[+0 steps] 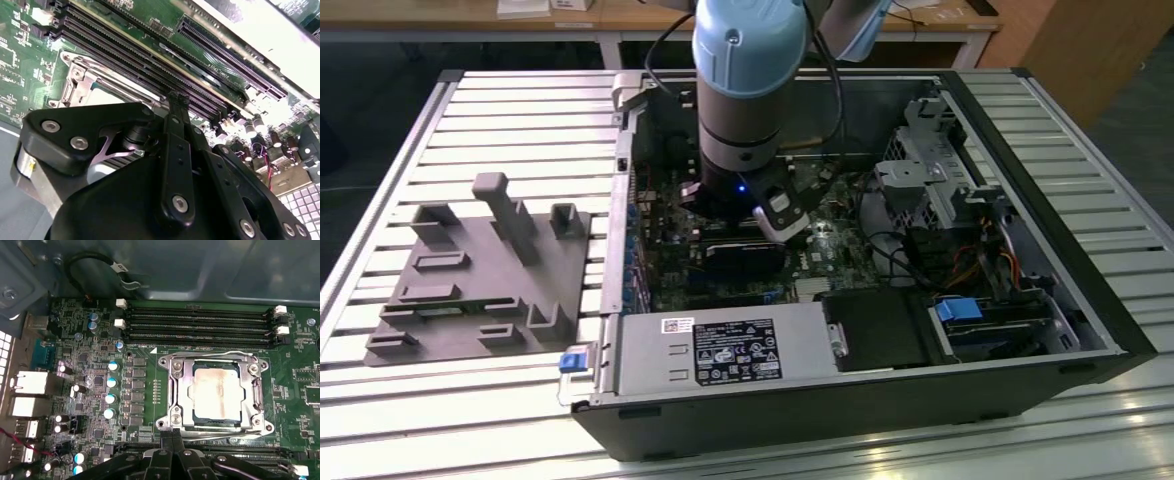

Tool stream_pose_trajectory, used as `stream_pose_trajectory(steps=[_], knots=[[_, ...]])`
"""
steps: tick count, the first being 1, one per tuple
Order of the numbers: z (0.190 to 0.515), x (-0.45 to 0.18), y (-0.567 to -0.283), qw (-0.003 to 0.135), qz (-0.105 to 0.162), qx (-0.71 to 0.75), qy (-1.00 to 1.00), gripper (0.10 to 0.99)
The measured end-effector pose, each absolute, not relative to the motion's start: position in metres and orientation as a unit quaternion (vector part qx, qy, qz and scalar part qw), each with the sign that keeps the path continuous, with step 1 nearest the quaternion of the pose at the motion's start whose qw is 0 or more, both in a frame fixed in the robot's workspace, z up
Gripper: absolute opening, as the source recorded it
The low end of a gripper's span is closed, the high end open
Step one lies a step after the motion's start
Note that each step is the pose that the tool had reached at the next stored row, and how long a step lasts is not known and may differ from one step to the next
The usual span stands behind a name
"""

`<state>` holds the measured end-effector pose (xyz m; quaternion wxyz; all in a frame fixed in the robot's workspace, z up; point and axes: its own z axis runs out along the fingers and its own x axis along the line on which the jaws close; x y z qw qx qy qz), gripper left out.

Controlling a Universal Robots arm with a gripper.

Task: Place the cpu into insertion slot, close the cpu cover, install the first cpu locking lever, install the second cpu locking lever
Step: 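Install the second cpu locking lever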

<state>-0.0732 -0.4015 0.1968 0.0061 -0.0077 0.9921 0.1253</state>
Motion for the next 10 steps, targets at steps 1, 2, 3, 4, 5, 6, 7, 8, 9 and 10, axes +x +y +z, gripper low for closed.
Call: stream_pose_trajectory(steps=[1,2,3,4,5,6,7,8,9,10], knots=[[0.1964,-0.0733,-0.4015,0.006,0.127,-0.008,0.992,0.106],[0.196,-0.0733,-0.4015,0.006,0.129,-0.008,0.992,0.106],[0.1954,-0.0734,-0.4015,0.006,0.13,-0.008,0.991,0.106],[0.195,-0.0734,-0.4015,0.006,0.131,-0.008,0.991,0.106],[0.1947,-0.0735,-0.4015,0.006,0.132,-0.008,0.991,0.106],[0.1944,-0.0738,-0.4016,0.006,0.133,-0.008,0.991,0.106],[0.1942,-0.074,-0.4016,0.006,0.134,-0.008,0.991,0.106],[0.194,-0.0743,-0.4016,0.006,0.136,-0.008,0.991,0.106],[0.1938,-0.0744,-0.4015,0.006,0.137,-0.008,0.991,0.106],[0.1937,-0.0745,-0.4016,0.006,0.138,-0.008,0.99,0.106]])
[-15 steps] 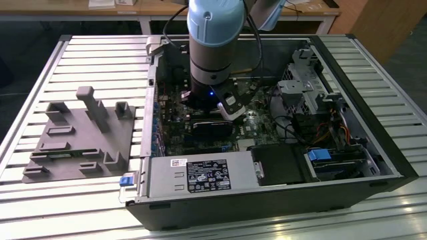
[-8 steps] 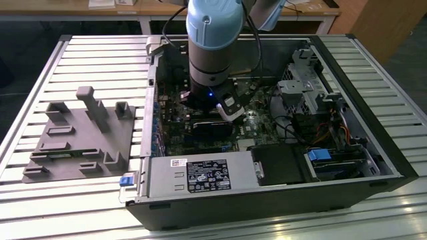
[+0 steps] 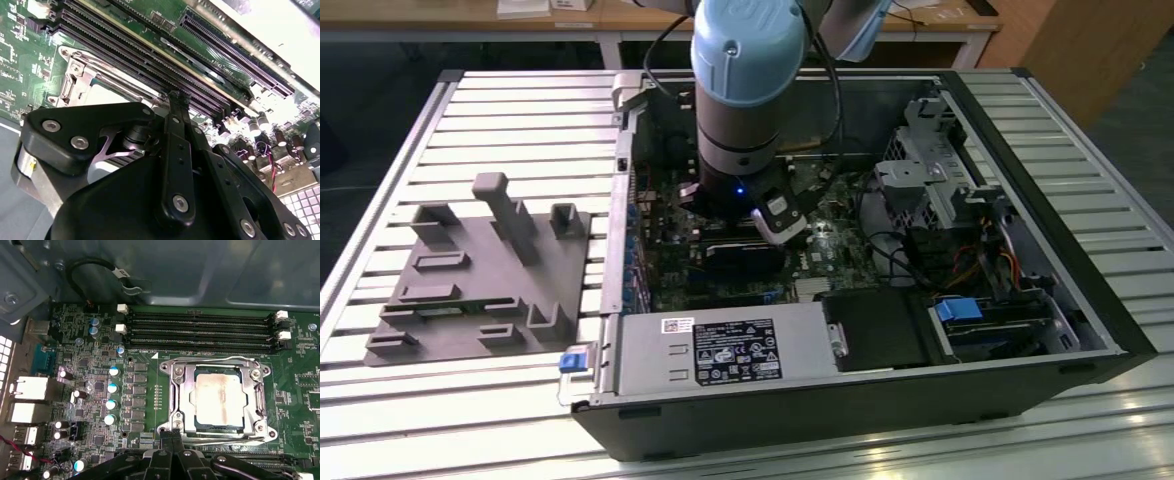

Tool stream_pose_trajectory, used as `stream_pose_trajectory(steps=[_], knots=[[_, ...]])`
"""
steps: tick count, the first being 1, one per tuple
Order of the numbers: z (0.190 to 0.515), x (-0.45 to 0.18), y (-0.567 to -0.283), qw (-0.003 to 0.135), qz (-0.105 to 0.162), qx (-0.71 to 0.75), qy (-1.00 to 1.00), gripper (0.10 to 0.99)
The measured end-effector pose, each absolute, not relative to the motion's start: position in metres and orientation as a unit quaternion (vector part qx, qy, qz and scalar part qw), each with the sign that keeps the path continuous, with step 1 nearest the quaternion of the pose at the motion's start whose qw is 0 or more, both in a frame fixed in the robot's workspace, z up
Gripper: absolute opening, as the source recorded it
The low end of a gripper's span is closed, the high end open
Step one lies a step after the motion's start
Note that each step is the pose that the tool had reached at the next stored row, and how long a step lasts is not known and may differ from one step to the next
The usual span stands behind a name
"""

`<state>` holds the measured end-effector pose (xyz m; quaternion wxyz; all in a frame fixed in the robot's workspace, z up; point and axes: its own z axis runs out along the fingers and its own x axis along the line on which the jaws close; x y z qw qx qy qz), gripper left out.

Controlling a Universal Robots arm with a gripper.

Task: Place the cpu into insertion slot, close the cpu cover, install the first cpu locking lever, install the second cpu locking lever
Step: 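Install the second cpu locking lever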

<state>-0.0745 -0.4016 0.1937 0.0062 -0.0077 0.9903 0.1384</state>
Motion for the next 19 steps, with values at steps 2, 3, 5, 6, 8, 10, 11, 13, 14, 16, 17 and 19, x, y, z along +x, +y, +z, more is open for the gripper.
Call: stream_pose_trajectory(steps=[2,3,5,6,8,10,11,13,14,16,17,19], knots=[[0.1935,-0.0749,-0.4015,0.006,0.141,-0.008,0.99,0.106],[0.1934,-0.0752,-0.4014,0.006,0.142,-0.008,0.99,0.106],[0.1931,-0.0759,-0.4011,0.006,0.144,-0.008,0.989,0.106],[0.193,-0.0763,-0.401,0.006,0.146,-0.008,0.989,0.106],[0.1927,-0.0766,-0.4005,0.006,0.148,-0.008,0.989,0.106],[0.1921,-0.0768,-0.3996,0.006,0.149,-0.008,0.989,0.106],[0.1918,-0.0769,-0.399,0.006,0.15,-0.008,0.989,0.106],[0.1912,-0.0772,-0.398,0.006,0.152,-0.008,0.988,0.106],[0.1909,-0.0774,-0.3976,0.006,0.153,-0.008,0.988,0.106],[0.19,-0.0779,-0.3971,0.006,0.154,-0.008,0.988,0.106],[0.1897,-0.0783,-0.3971,0.006,0.155,-0.008,0.988,0.106],[0.1896,-0.0786,-0.3971,0.006,0.155,-0.008,0.988,0.106]])
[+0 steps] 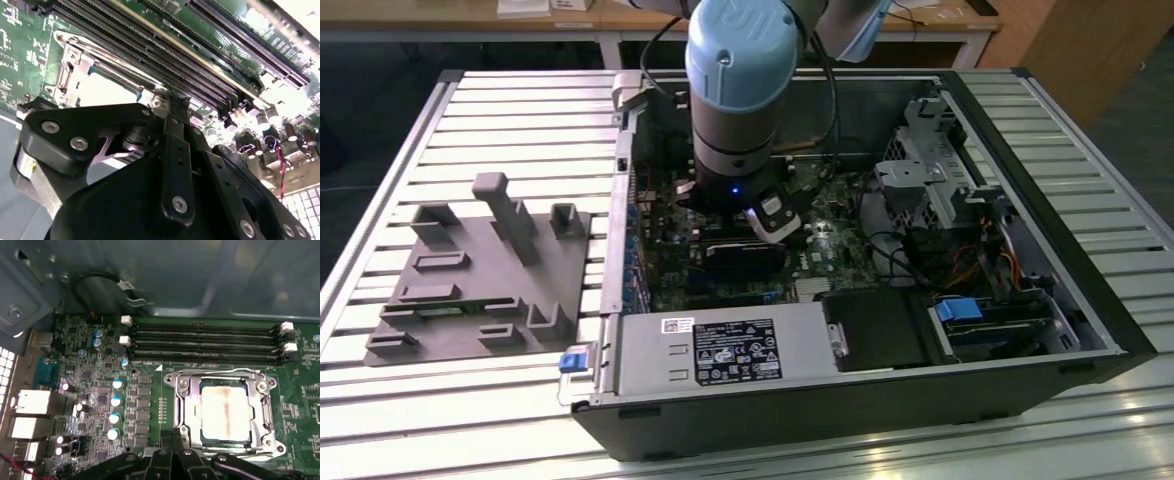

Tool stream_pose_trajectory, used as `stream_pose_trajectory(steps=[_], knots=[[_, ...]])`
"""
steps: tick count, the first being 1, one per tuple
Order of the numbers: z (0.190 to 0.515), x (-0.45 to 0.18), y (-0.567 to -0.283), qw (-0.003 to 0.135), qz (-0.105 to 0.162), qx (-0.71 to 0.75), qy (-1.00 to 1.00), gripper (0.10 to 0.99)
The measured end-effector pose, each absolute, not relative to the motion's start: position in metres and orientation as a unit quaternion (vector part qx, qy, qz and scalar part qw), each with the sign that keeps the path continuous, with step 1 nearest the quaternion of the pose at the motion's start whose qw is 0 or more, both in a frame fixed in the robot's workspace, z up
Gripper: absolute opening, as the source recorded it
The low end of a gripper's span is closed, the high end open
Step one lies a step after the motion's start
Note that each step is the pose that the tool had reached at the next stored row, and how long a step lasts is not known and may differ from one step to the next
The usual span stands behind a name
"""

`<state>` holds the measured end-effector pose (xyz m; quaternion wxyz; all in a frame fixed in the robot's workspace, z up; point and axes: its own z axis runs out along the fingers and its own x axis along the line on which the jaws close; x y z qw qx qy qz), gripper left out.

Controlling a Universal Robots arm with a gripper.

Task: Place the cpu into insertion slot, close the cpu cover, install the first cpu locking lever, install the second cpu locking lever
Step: 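Install the second cpu locking lever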

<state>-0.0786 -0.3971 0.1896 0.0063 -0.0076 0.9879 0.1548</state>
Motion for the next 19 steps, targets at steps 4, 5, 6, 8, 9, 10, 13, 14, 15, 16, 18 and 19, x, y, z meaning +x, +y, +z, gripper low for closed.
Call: stream_pose_trajectory(steps=[4,5,6,8,9,10,13,14,15,16,18,19], knots=[[0.195,-0.079,-0.397,0.006,0.155,-0.008,0.988,0.106],[0.198,-0.079,-0.397,0.006,0.155,-0.008,0.988,0.106],[0.201,-0.079,-0.397,0.006,0.155,-0.008,0.988,0.106],[0.206,-0.079,-0.397,0.006,0.155,-0.008,0.988,0.106],[0.208,-0.079,-0.397,0.006,0.155,-0.008,0.988,0.106],[0.21,-0.079,-0.397,0.006,0.155,-0.008,0.988,0.106],[0.216,-0.079,-0.397,0.006,0.155,-0.008,0.988,0.106],[0.218,-0.079,-0.397,0.006,0.155,-0.008,0.988,0.106],[0.22,-0.079,-0.397,0.006,0.155,-0.008,0.988,0.106],[0.222,-0.079,-0.397,0.006,0.155,-0.008,0.988,0.106],[0.224,-0.079,-0.397,0.006,0.155,-0.008,0.988,0.106],[0.224,-0.079,-0.397,0.006,0.155,-0.008,0.988,0.106]])
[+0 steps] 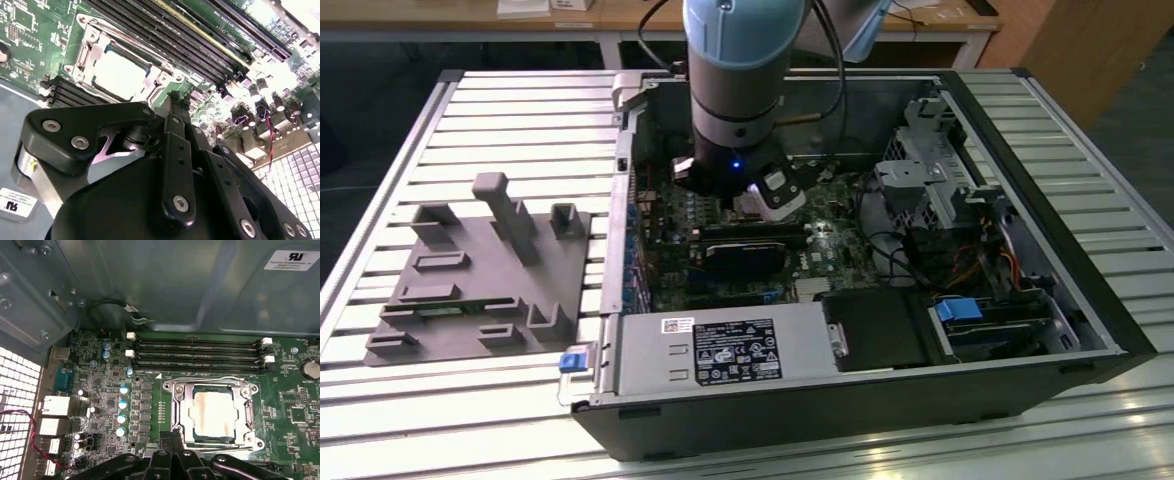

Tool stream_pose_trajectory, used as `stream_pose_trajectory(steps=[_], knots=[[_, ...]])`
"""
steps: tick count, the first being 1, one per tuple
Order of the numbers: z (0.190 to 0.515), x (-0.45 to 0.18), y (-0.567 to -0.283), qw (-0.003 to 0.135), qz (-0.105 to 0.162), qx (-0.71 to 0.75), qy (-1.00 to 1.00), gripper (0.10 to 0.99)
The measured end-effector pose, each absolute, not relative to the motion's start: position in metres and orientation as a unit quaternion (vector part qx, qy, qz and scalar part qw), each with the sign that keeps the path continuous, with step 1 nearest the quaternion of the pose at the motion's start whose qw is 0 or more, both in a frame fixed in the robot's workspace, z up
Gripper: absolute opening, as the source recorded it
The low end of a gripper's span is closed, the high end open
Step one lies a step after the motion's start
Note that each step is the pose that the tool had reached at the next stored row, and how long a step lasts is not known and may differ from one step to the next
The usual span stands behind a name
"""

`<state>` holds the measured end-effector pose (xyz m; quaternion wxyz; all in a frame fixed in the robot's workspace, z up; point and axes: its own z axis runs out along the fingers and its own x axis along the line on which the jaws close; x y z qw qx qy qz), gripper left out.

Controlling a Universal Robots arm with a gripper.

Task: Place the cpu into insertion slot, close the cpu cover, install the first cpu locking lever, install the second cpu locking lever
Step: 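Install the second cpu locking lever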

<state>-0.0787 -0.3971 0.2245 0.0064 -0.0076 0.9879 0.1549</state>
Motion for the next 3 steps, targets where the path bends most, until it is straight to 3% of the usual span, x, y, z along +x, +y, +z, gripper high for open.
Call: stream_pose_trajectory(steps=[3], knots=[[0.2246,-0.0787,-0.3971,0.006,0.155,-0.008,0.988,0.106]])
